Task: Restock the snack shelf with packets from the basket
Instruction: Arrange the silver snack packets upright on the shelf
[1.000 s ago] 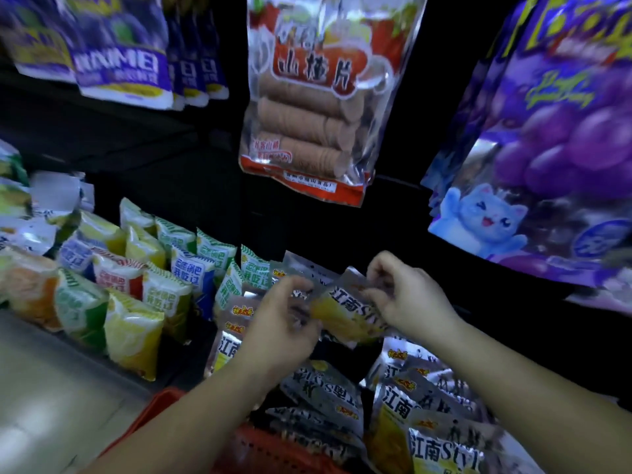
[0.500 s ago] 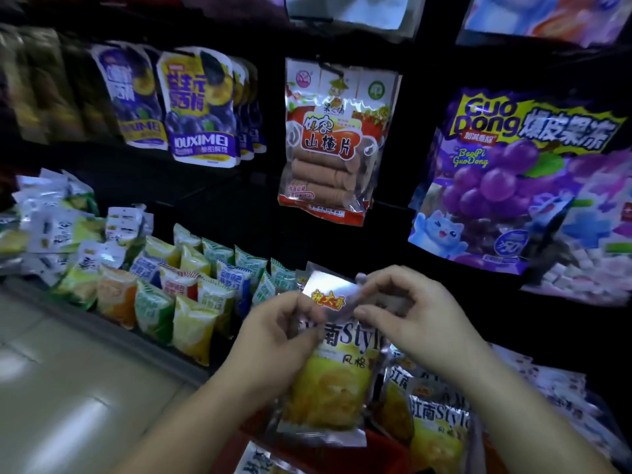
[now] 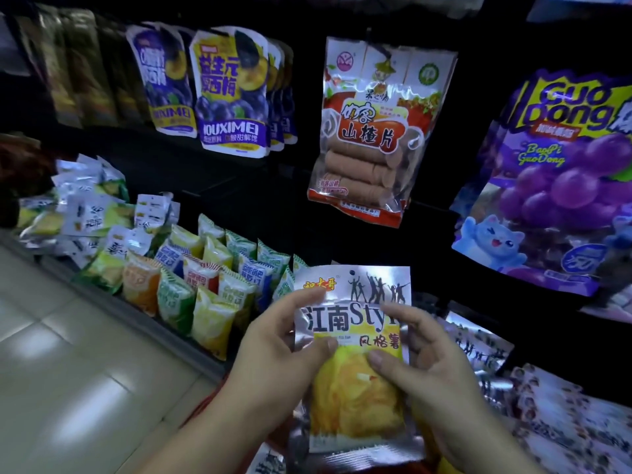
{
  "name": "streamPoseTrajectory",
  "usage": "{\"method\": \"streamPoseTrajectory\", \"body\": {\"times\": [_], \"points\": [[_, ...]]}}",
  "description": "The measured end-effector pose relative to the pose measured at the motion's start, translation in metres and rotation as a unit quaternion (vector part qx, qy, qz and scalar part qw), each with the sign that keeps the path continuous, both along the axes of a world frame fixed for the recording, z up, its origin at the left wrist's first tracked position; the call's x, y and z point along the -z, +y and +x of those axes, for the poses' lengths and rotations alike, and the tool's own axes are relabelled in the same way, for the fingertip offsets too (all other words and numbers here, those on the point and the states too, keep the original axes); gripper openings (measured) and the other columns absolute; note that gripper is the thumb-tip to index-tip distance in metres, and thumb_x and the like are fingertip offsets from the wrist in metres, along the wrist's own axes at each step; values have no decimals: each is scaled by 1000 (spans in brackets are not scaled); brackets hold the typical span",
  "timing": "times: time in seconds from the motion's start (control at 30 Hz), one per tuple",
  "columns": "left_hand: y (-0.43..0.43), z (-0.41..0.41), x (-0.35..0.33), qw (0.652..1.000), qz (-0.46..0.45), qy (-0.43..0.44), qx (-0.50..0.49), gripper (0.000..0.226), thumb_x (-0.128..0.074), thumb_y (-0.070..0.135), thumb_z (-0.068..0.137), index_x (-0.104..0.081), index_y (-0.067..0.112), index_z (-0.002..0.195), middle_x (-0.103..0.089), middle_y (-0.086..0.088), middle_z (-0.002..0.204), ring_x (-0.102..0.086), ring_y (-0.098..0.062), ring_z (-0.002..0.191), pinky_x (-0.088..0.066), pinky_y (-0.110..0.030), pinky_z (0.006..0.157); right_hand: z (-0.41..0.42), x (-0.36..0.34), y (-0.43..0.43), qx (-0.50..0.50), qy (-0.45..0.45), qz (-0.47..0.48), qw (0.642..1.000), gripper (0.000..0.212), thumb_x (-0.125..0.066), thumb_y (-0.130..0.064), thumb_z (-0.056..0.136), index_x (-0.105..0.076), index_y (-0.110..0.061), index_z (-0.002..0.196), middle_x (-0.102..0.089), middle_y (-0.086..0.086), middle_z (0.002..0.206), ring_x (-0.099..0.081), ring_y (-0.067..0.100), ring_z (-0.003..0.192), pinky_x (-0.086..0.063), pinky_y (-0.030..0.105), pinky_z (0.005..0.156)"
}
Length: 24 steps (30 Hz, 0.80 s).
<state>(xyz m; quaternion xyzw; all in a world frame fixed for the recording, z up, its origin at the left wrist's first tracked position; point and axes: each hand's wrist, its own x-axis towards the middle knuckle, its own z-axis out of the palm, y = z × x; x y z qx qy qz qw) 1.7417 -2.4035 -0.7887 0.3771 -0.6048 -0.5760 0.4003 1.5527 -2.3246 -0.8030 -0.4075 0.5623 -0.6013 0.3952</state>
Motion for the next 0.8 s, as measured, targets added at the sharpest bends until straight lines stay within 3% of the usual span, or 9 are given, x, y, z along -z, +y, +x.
{"method": "streamPoseTrajectory", "body": {"times": [0.1, 0.23, 0.3, 0.4, 0.5, 0.57, 0.63, 0.67, 0.8], "points": [[-2, 0, 4, 1000, 0, -7, -12, 57, -82, 15, 85, -64, 53, 123, -64, 22, 127, -69, -10, 92, -62, -36, 83, 0, -3, -3, -18, 12, -2, 1000, 36, -79, -25, 75, -78, -36, 109, -72, -9, 96, -67, 16, 87, -57, 25, 67], [0, -2, 7, 999, 3, 23, 26, 57, -80, 15, 87, -63, 58, 120, -68, 10, 99, -65, -20, 75, -57, -29, 67, 2, 3, -5, 24, 67, -14, 997, 27, -77, -16, 86, -79, -35, 105, -73, -9, 93, -66, 17, 89, -56, 39, 84], [1, -5, 12, 999, -36, -14, 4, 57, -84, 19, 83, -63, 60, 118, -56, 6, 84, -61, -11, 73, -52, -25, 67, 1, 3, -2, 39, 97, -14, 994, 32, -77, -7, 88, -79, -37, 100, -71, -14, 88, -65, 10, 85, -56, 27, 80], [-3, -5, 18, 996, -63, -60, -23, 80, -89, 25, 78, -48, 70, 130, -62, 10, 120, -67, -10, 101, -57, -25, 79, -1, -2, 2, 37, 154, -20, 987, 42, -77, -7, 89, -73, -46, 105, -71, -20, 104, -65, 1, 100, -50, 18, 91], [-9, 4, 15, 959, -203, -194, 34, 102, -86, 41, 78, -16, 72, 146, -16, 30, 161, -30, -6, 149, -43, -32, 110, -2, -8, 8, -11, 227, -12, 974, 58, -76, -13, 91, -61, -60, 120, -59, -39, 112, -58, -8, 109, -48, 14, 91], [-12, 7, 13, 918, -277, -270, 89, 104, -83, 47, 80, -10, 65, 152, -15, 36, 157, -20, 6, 148, -36, -23, 114, -2, -11, 12, -52, 250, 0, 967, 74, -73, -12, 93, -46, -66, 136, -50, -52, 97, -55, -14, 94, -44, 5, 80], [-11, 7, 14, 913, -278, -284, 91, 98, -82, 47, 82, -18, 55, 156, -29, 35, 144, -33, 15, 133, -39, -10, 104, -3, -11, 15, -63, 240, 13, 969, 86, -71, -12, 94, -32, -73, 141, -47, -41, 89, -50, -10, 82, -35, -4, 88], [-10, 6, 16, 923, -265, -272, 66, 95, -82, 48, 81, -23, 53, 155, -31, 35, 141, -36, 15, 128, -38, -6, 97, -5, -10, 16, -54, 230, 17, 971, 90, -72, -14, 93, -27, -77, 139, -46, -32, 88, -47, -7, 80, -24, 0, 78], [-1, 0, 27, 973, -145, -175, -48, 86, -83, 53, 76, -31, 64, 145, -38, 26, 148, -45, 0, 132, -48, -28, 103, -8, -7, 12, 12, 162, -6, 987, 97, -81, -21, 84, -25, -73, 144, -65, -20, 117, -61, -2, 110, -51, 18, 99]]}}
